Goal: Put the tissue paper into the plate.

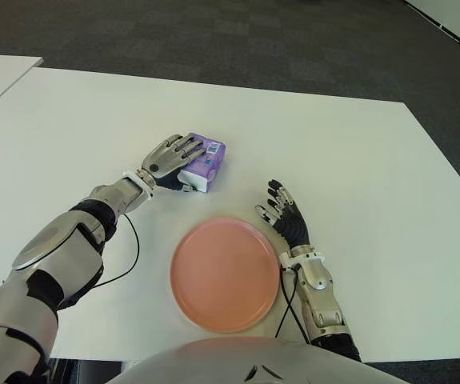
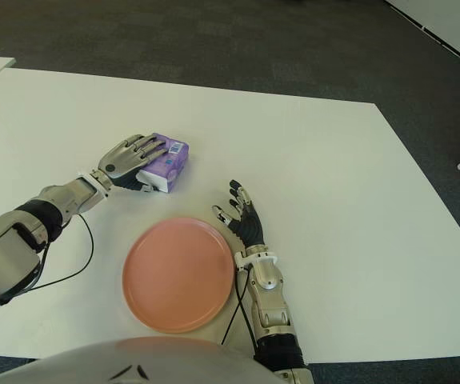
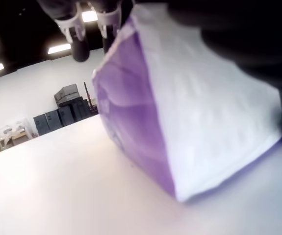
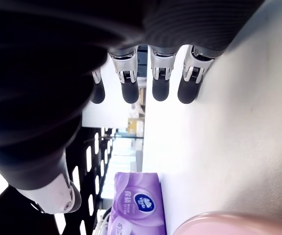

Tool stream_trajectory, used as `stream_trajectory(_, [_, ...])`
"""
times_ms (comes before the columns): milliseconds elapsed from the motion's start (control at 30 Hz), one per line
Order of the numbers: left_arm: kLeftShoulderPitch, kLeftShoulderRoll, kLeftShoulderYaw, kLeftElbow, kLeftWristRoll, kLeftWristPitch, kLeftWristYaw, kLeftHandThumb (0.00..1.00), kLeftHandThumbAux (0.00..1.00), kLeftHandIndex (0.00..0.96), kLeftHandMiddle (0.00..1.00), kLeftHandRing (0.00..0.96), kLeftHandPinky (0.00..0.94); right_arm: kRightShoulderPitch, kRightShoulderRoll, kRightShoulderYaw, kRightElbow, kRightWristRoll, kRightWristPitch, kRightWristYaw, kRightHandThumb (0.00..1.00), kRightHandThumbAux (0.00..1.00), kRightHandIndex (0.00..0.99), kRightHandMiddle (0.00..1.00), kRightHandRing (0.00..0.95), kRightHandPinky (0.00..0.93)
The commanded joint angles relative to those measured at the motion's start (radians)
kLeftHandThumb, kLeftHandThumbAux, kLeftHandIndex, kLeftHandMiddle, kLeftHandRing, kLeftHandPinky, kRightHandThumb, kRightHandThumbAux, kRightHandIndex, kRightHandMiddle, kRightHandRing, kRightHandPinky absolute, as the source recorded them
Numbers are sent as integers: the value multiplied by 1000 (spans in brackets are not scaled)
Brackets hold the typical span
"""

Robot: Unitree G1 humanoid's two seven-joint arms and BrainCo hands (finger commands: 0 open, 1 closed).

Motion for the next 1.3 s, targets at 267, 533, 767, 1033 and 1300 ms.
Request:
stream_trajectory(267, [71, -17, -60, 42, 20, 2, -73, 84, 423, 0, 0, 0, 0, 49, -18, 0, 114, -6, -19, 15, 0, 735, 2, 20, 6, 40])
stream_trajectory(533, [91, -17, -50, 60, -15, 6, -90, 81, 421, 0, 0, 0, 0, 56, -33, -10, 136, 1, -56, 28, 0, 716, 7, 32, 17, 38])
stream_trajectory(767, [106, -21, -39, 78, -53, 3, -111, 74, 412, 0, 0, 0, 0, 7, -37, -15, 269, 10, -171, 55, 0, 706, 14, 29, 12, 44])
stream_trajectory(1033, [108, -17, -42, 81, -67, -1, -119, 83, 407, 0, 0, 0, 0, 5, -46, -23, 306, 11, -221, 63, 0, 700, 12, 20, 6, 43])
stream_trajectory(1300, [111, -11, -31, 78, -79, -24, -85, 169, 493, 65, 110, 112, 149, 15, -38, -19, 278, 8, -211, 59, 0, 721, 15, 23, 10, 50])
